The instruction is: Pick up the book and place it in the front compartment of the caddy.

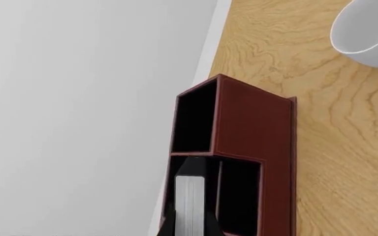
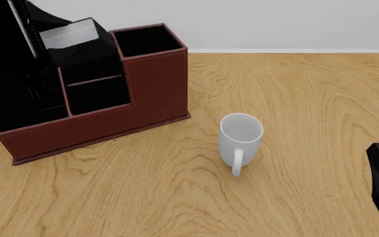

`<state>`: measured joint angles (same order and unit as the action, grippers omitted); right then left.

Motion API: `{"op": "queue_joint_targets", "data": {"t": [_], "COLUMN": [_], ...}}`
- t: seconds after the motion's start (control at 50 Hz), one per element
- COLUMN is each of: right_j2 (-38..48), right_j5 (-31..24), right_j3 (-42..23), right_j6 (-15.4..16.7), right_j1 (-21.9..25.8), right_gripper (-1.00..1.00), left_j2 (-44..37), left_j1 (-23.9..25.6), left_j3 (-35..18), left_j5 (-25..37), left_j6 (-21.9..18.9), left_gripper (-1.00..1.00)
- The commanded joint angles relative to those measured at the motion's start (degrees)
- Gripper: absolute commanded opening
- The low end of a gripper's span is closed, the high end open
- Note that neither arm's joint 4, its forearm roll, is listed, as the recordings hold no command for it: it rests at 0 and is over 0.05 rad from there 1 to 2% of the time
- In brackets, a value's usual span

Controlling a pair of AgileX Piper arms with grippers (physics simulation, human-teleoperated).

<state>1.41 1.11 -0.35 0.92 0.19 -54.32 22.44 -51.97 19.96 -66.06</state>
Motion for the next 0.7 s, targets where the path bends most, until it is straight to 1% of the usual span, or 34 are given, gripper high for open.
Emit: {"op": "queue_joint_targets", "data": {"t": [0.02,0.1,0.18,0.22,0.38,0.42,0.46,0.52,0.7], "right_j2": [0.0,0.0,0.0,0.0,0.0,0.0,0.0,0.0,0.0], "right_j5": [0.0,0.0,0.0,0.0,0.0,0.0,0.0,0.0,0.0], "right_j3": [0.0,0.0,0.0,0.0,0.0,0.0,0.0,0.0,0.0], "right_j6": [0.0,0.0,0.0,0.0,0.0,0.0,0.0,0.0,0.0], "right_j1": [0.0,0.0,0.0,0.0,0.0,0.0,0.0,0.0,0.0], "right_gripper": [1.0,1.0,1.0,1.0,1.0,1.0,1.0,1.0,1.0], "left_j2": [-0.6,-0.9,-0.5,-0.5,-0.2,-0.6,-0.8,-1.3,-2.4], "left_j1": [-0.9,-1.4,-1.5,-1.5,-1.5,-1.7,-1.8,-1.7,-1.9], "left_j3": [0.8,1.1,2.8,2.5,3.5,3.1,3.1,2.6,4.3], "left_j5": [-2.4,-2.7,-3.6,-3.6,-4.6,-4.3,-5.3,-5.0,-7.5], "left_j6": [-1.1,-1.0,-1.9,-1.4,-2.0,-1.6,-1.7,-0.8,-1.5], "left_gripper": [-1.0,-1.0,-1.0,-1.0,-1.0,-1.0,-1.0,-1.0,-1.0]}}
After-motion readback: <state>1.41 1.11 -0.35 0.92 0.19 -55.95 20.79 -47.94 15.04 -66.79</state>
